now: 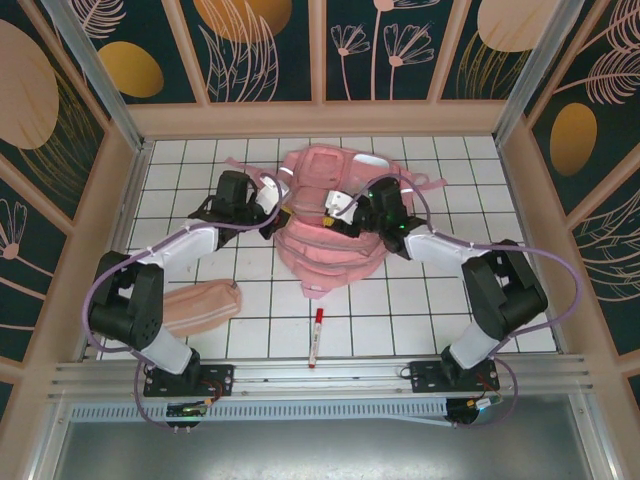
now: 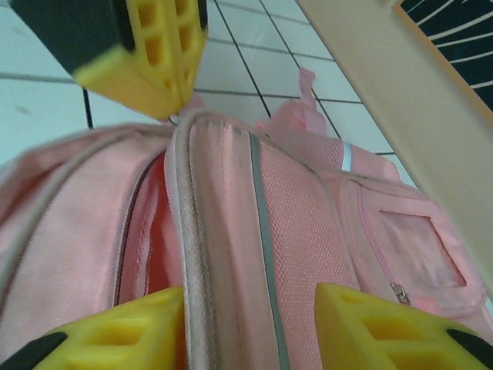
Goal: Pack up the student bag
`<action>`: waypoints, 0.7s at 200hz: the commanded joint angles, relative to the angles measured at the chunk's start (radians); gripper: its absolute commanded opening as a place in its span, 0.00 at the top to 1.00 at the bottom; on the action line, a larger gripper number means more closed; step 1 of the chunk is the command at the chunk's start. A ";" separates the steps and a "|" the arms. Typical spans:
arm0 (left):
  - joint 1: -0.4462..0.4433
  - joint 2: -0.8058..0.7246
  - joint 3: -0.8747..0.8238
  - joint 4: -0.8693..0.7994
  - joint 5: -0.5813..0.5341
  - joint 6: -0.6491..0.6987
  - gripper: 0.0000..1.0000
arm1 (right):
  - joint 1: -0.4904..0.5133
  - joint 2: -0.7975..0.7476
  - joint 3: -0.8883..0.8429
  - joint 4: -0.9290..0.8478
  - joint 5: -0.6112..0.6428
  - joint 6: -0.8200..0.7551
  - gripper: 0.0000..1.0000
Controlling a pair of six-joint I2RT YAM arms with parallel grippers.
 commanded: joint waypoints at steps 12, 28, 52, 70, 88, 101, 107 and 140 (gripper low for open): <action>-0.006 -0.055 -0.021 0.060 0.047 -0.061 1.00 | 0.034 0.015 0.039 -0.017 0.147 -0.075 0.84; -0.006 -0.044 -0.018 0.040 0.005 -0.045 1.00 | 0.025 -0.005 0.050 -0.051 0.099 -0.116 0.99; 0.025 0.006 -0.005 0.026 -0.033 -0.011 1.00 | -0.003 -0.058 0.054 -0.115 -0.037 -0.208 1.00; 0.063 0.065 0.041 0.018 -0.060 -0.010 1.00 | -0.049 -0.095 0.064 -0.186 -0.165 -0.267 1.00; 0.079 0.130 0.108 -0.003 -0.108 0.021 1.00 | -0.080 -0.119 0.062 -0.192 -0.196 -0.292 1.00; 0.086 0.215 0.177 -0.025 -0.119 0.017 1.00 | -0.104 -0.128 0.069 -0.187 -0.228 -0.291 1.00; 0.087 0.246 0.206 -0.029 -0.118 0.008 1.00 | -0.111 -0.130 0.073 -0.183 -0.238 -0.293 1.00; 0.087 0.364 0.324 0.001 -0.127 -0.111 1.00 | -0.134 -0.106 0.116 -0.182 -0.260 -0.275 1.00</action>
